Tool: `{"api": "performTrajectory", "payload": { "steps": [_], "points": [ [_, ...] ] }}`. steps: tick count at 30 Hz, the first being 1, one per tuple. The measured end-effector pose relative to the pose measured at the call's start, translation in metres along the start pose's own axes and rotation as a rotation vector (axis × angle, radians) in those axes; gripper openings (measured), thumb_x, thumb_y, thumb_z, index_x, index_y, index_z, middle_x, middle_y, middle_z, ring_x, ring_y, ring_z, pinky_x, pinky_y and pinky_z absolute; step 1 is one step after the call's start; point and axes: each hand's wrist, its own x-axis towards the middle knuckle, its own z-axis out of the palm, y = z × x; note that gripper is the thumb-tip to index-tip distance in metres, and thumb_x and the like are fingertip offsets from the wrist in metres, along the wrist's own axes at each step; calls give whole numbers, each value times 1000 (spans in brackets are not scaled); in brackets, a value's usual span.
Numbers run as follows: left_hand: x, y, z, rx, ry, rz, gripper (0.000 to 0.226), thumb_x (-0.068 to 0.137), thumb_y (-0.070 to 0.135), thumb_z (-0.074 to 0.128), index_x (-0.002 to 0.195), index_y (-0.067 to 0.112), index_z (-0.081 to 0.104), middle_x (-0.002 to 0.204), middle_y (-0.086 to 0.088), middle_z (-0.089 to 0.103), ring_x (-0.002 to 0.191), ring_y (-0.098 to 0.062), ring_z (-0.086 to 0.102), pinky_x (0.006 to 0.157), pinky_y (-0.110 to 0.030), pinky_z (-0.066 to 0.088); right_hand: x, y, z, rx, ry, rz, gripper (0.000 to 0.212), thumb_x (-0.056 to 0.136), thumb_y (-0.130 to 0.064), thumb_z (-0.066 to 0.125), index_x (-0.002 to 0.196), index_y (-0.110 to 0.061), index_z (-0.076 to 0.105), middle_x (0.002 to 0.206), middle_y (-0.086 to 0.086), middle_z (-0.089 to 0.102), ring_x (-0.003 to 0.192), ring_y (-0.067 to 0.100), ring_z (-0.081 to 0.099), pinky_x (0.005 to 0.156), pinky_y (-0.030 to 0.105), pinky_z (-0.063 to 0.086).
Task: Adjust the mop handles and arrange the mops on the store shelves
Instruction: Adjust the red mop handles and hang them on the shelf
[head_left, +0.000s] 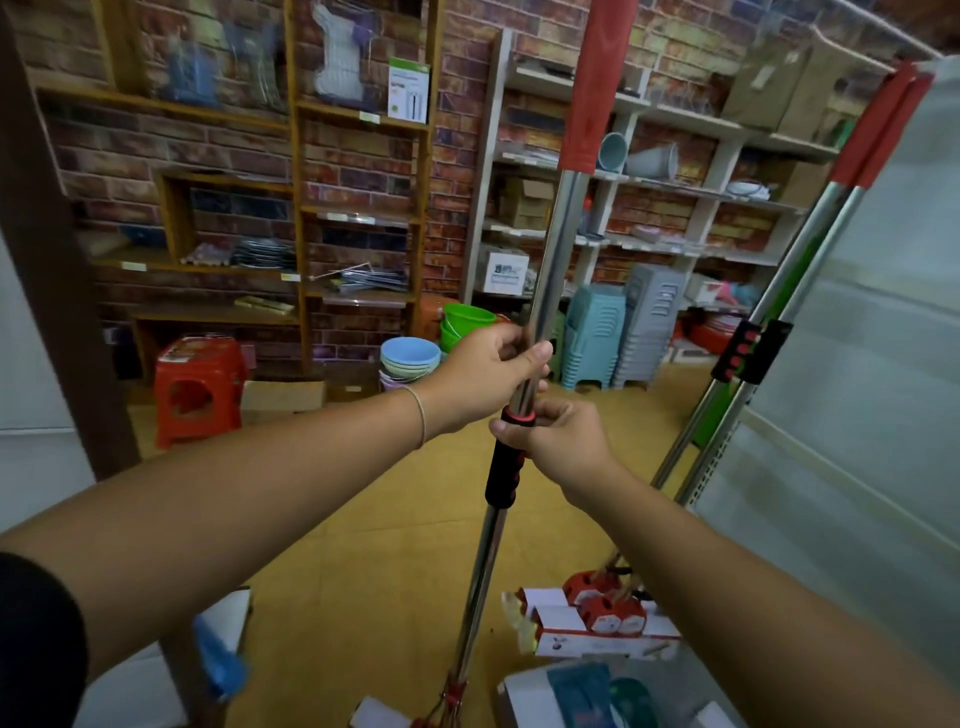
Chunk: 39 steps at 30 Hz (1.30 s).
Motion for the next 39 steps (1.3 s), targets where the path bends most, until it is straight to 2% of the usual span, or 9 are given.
{"api": "performTrajectory", "payload": {
  "steps": [2, 6, 10, 16, 22, 26, 31, 34, 39],
  "points": [
    [13, -4, 2, -28, -22, 2, 20, 99, 21, 54, 107, 3, 59, 95, -7, 69, 91, -24, 71, 87, -44, 58, 9, 1, -2, -7, 40, 11, 20, 69, -17, 90, 78, -9, 74, 83, 15, 75, 72, 22, 68, 76, 48, 59],
    [40, -11, 2, -86, -77, 1, 17, 101, 21, 52, 107, 7, 58, 93, -6, 67, 86, -21, 69, 85, -38, 59, 26, 0, -3, -23, 118, 28, 23, 68, -19, 90, 80, -8, 74, 75, 7, 73, 67, 18, 65, 66, 37, 54],
    [69, -19, 0, -118, -143, -7, 14, 102, 25, 49, 104, 13, 57, 96, -8, 67, 85, -20, 69, 82, -36, 59, 44, -1, -3, -69, 208, 75, 31, 62, -25, 94, 79, -9, 73, 78, 9, 75, 65, 18, 66, 61, 35, 54],
    [109, -30, -5, -133, -269, 24, 26, 102, 27, 46, 112, 7, 58, 94, -8, 65, 79, -12, 67, 72, -24, 58, 70, -5, 0, -206, 370, 115, 40, 55, -37, 96, 73, -12, 70, 66, 0, 68, 57, 14, 60, 51, 27, 45],
    [144, -42, -12, -42, -350, 117, 24, 101, 35, 48, 100, 15, 60, 93, -10, 71, 86, -19, 73, 84, -45, 59, 93, -9, 10, -346, 527, 163, 48, 55, -44, 92, 74, -8, 67, 61, 0, 65, 50, 12, 52, 47, 25, 38],
    [160, -45, -18, -74, -381, 178, 16, 100, 30, 52, 94, 18, 60, 94, -11, 71, 86, -22, 73, 83, -49, 59, 106, -12, 20, -397, 623, 198, 49, 54, -43, 89, 68, -17, 50, 60, -2, 55, 54, 16, 49, 51, 30, 38],
    [173, -49, -27, -114, -414, 211, 7, 96, 28, 59, 90, 30, 61, 90, -8, 73, 84, -23, 73, 84, -46, 59, 121, -11, 33, -413, 622, 225, 51, 52, -47, 84, 75, -16, 51, 69, 3, 57, 58, 20, 52, 52, 34, 39],
    [182, -54, -35, -88, -446, 210, 7, 97, 25, 58, 91, 27, 60, 91, -9, 72, 84, -26, 73, 85, -48, 58, 132, -10, 42, -382, 583, 209, 51, 54, -50, 86, 84, -17, 61, 80, 6, 70, 70, 25, 68, 56, 42, 55],
    [201, -67, -54, -55, -490, 179, 7, 98, 21, 56, 92, 21, 58, 87, -9, 69, 85, -32, 72, 84, -52, 58, 143, -24, 35, -402, 359, 299, 46, 62, -40, 92, 77, -12, 59, 72, 7, 64, 66, 24, 62, 68, 49, 58]
  ]
}}
